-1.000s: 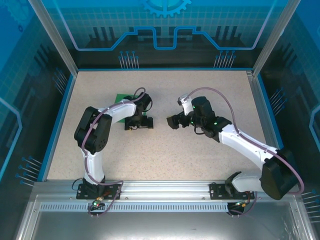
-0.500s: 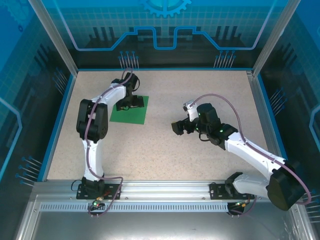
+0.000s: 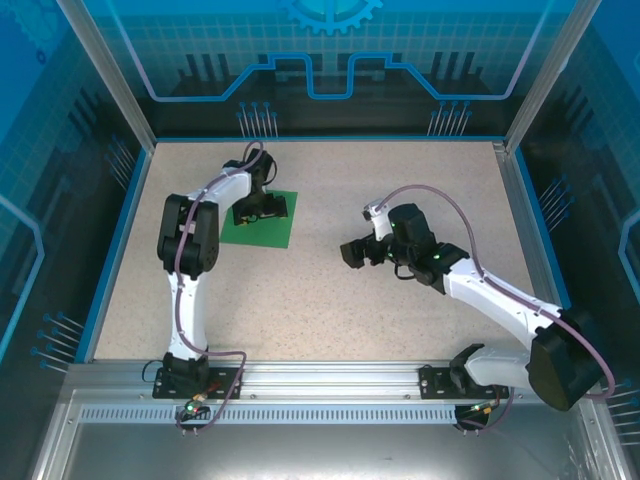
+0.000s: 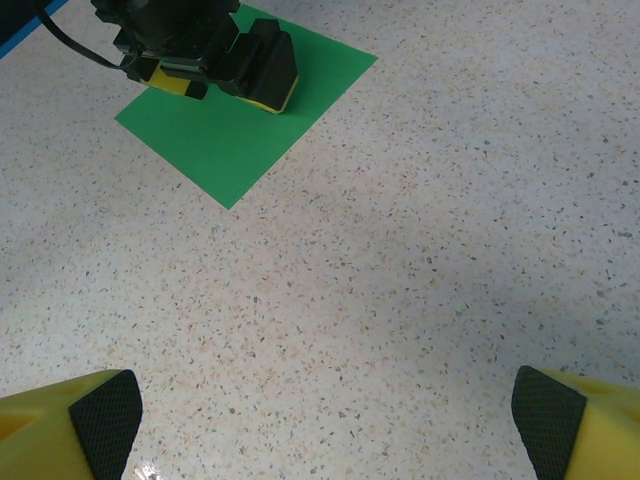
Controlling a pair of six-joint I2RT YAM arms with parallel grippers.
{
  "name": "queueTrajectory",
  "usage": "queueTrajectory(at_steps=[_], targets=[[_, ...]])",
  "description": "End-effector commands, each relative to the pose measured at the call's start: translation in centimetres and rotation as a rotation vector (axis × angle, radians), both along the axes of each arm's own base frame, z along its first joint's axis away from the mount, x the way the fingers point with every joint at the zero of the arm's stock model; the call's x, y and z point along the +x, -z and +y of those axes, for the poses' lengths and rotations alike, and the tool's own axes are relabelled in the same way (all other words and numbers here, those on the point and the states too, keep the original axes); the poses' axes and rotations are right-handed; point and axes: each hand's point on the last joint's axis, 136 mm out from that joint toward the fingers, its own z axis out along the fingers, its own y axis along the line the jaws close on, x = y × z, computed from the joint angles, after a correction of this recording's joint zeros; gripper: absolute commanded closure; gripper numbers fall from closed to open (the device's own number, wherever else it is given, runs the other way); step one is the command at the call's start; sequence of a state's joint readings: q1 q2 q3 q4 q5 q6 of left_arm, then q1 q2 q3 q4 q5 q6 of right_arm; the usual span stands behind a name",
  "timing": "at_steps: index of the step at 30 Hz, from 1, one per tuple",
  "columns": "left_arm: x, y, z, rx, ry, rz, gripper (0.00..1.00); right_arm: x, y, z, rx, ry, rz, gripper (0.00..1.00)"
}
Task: Fold a paper plane with a square sheet of paper (pick it up from the middle)
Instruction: Move the paper to the center of the table.
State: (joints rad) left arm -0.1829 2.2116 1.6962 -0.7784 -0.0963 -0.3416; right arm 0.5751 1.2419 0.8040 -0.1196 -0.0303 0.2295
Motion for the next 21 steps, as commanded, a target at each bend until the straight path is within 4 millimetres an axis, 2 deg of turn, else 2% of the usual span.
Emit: queueTrajectory(at_steps=[1, 6, 10, 14, 17, 21], targets=[[-4.1, 1.9, -0.9, -0.006, -0.005, 0.130, 0.01, 0.8, -1.1, 0.3, 0.023, 0.008, -0.005, 0.01], [-6.6, 2.2, -1.7, 0.055, 0.004, 0.161, 0.01, 0.9, -1.0, 0.4, 0.020, 0.004, 0.000, 0.01], [-9.2, 2.7, -3.2, 0.076, 0.019, 0.193, 0.01, 0.8, -0.5, 0.4, 0.024, 0.005, 0.008, 0.01], [-12.0, 3.2, -5.8, 0.059, 0.015, 0.216, 0.01, 0.6, 0.1, 0.5, 0.034, -0.001, 0.020, 0.01], [-14.1, 3.3, -7.0, 0.118, -0.035, 0.235, 0.01, 0.3, 0.6, 0.4, 0.027, -0.003, 0.042, 0.01], [-15.8, 2.9, -9.8, 0.085, -0.053, 0.233, 0.01, -0.6, 1.4, 0.1, 0.009, -0.003, 0.123, 0.01]])
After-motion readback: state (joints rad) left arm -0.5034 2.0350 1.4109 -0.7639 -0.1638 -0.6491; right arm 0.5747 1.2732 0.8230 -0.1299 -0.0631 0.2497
